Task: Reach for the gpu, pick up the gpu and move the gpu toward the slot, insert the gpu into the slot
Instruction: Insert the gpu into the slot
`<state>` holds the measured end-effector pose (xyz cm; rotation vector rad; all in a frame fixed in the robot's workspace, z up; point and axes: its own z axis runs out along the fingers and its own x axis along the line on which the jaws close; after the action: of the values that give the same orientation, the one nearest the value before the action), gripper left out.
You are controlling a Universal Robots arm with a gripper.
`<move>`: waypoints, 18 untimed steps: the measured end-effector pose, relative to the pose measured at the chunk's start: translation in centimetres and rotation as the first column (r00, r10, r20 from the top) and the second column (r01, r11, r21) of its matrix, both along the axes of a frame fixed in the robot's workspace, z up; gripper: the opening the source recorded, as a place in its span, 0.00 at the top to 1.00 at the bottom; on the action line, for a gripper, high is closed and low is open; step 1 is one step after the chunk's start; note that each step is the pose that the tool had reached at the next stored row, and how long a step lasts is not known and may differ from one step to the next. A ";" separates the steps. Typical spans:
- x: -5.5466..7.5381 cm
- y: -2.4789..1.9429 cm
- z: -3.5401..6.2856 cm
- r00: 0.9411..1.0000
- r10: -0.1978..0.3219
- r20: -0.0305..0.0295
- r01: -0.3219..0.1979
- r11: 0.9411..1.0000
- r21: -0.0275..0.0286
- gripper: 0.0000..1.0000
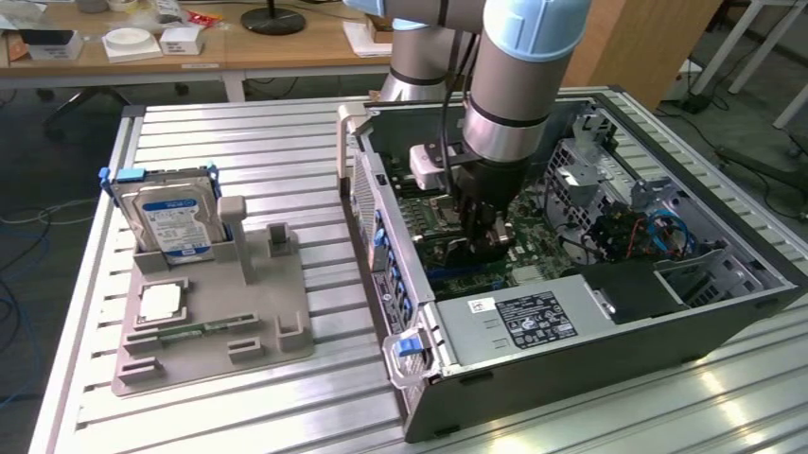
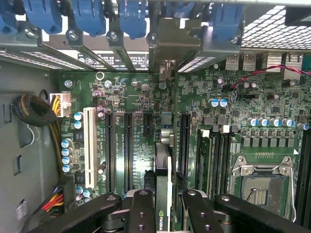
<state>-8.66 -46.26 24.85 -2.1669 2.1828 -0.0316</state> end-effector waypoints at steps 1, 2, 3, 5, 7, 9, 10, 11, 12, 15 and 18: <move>0.0 0.00 -0.02 1.000 0.000 0.000 0.000 1.000 0.000 0.74; 0.0 0.00 -0.05 1.000 0.000 0.000 0.000 1.000 0.000 0.74; 0.0 0.00 -0.09 1.000 0.000 0.000 0.000 1.000 0.000 0.74; -0.1 0.00 -0.15 1.000 0.000 0.000 0.000 1.000 0.000 0.74; -0.1 0.00 -0.21 1.000 0.000 0.000 0.000 1.000 0.000 0.74; -0.1 0.00 -0.21 1.000 0.000 0.000 0.000 1.000 0.000 0.74; -0.1 0.00 -0.21 1.000 0.000 0.000 0.000 1.000 0.000 0.74; -0.1 0.00 -0.21 1.000 0.000 0.000 0.000 1.000 0.000 0.74; -0.1 0.00 -0.21 1.000 0.000 0.000 0.000 1.000 0.000 0.74; -0.1 0.00 -0.21 1.000 0.000 0.000 0.000 1.000 0.000 0.74; -0.1 0.00 -0.22 1.000 0.000 0.000 0.000 1.000 0.000 0.74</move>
<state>-8.75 -46.25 24.64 -2.1668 2.1828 -0.0315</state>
